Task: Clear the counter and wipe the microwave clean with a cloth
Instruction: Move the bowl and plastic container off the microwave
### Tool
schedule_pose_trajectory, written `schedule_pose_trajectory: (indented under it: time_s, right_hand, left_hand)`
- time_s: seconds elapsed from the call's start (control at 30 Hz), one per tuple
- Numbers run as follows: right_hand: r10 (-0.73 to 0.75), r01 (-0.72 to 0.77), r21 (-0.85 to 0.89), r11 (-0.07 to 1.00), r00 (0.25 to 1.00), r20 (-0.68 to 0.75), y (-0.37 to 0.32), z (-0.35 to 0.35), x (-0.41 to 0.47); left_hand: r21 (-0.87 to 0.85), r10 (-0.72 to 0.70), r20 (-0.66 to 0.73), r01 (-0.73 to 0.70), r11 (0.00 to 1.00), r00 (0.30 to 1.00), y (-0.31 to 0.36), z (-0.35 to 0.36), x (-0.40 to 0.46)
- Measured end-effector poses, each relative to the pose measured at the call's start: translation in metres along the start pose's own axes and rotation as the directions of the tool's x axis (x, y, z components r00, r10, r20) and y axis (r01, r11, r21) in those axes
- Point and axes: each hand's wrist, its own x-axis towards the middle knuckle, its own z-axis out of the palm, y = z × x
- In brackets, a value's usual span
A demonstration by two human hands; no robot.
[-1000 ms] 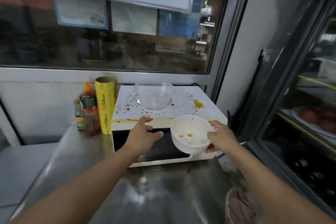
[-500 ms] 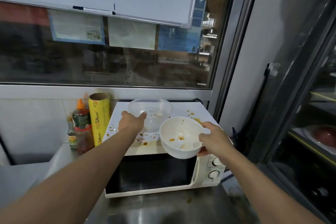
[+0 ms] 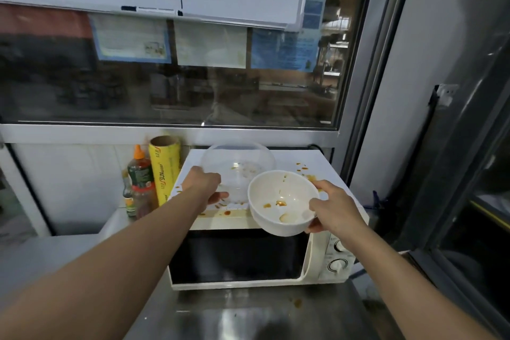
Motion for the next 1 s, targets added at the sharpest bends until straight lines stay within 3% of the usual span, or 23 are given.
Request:
schedule_pose_trajectory:
  time_s: [0.5,0.7,1.0]
  right_hand:
    - [-0.138,0.133,0.040,0.990,0.976,0.170,-0.053,0.072,-0.041]
    - [-0.203,0.202,0.033,0.979,0.940,0.273,-0.092,0.132,-0.075]
    - [-0.240,0.252,-0.005,0.968,0.926,0.292,-0.140,0.258,-0.130]
  left_hand:
    - [-0.007,0.020,-0.302,-0.024,1.000,0.953,-0.031,-0.158,-0.060]
    - [-0.020,0.005,-0.341,-0.012,1.000,0.940,-0.062,-0.237,-0.081]
    - [0.047,-0.024,-0.287,0.039,0.998,0.958,-0.109,-0.348,-0.104]
